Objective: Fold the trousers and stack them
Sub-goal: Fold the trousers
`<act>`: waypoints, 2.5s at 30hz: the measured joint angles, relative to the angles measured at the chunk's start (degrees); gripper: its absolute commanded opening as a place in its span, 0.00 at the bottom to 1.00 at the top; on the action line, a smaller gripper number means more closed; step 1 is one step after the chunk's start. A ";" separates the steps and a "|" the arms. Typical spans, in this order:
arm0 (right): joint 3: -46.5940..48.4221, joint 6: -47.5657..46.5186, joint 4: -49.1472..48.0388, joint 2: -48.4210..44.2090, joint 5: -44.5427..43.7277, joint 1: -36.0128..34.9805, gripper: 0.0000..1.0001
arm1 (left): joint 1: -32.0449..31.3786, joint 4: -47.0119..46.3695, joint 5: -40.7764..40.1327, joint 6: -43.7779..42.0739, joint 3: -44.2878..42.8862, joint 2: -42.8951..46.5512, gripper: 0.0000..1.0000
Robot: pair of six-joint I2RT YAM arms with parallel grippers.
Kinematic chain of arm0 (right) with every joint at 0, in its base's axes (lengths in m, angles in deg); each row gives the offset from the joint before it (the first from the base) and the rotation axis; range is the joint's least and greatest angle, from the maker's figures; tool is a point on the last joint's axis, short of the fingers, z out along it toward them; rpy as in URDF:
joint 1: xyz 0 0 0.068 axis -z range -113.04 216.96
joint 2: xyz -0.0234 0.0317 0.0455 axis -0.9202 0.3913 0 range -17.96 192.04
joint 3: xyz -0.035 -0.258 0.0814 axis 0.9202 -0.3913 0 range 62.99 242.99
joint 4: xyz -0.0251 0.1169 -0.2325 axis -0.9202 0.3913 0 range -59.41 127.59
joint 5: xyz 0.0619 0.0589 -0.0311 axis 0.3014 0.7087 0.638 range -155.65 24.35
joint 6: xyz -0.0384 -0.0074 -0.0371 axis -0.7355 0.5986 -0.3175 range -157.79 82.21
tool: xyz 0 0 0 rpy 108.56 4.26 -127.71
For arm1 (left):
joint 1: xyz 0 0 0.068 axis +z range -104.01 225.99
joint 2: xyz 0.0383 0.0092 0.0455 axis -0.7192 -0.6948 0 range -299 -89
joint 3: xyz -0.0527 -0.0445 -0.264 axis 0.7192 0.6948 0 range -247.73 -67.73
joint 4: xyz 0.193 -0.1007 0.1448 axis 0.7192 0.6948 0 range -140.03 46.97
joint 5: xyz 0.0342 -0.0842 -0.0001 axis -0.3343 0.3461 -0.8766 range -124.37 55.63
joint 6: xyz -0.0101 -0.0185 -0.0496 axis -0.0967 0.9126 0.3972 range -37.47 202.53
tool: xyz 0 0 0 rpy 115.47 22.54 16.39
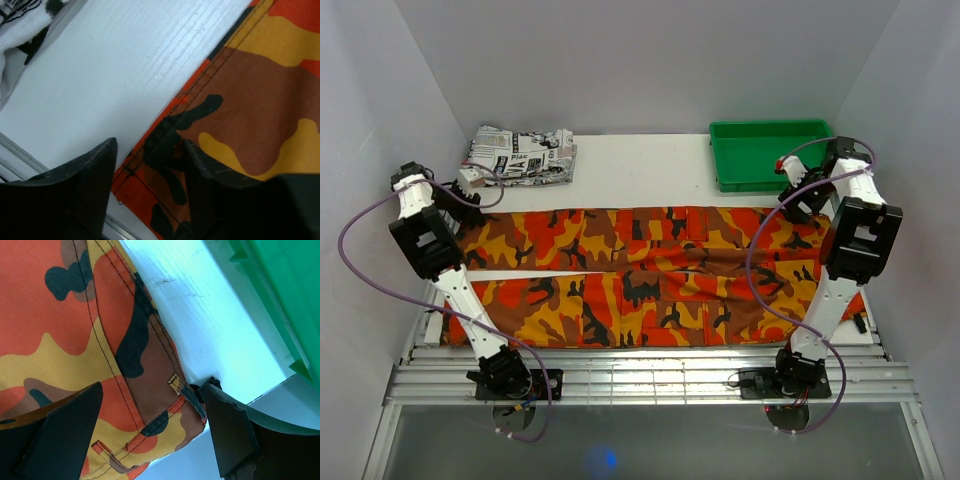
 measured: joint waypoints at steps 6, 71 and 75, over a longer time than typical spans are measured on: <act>2.86 -2.03 1.11 0.02 3.54 2.64 0.88 | 0.11 1.79 0.31 -4.72 2.54 0.94 0.24; -43.82 -44.70 6.10 -37.92 18.43 34.86 0.08 | 38.40 10.91 -7.21 -32.00 74.47 58.77 0.00; -48.04 -45.75 1.11 -36.52 14.82 34.42 0.08 | 36.24 5.64 -14.38 -32.94 80.13 57.88 0.00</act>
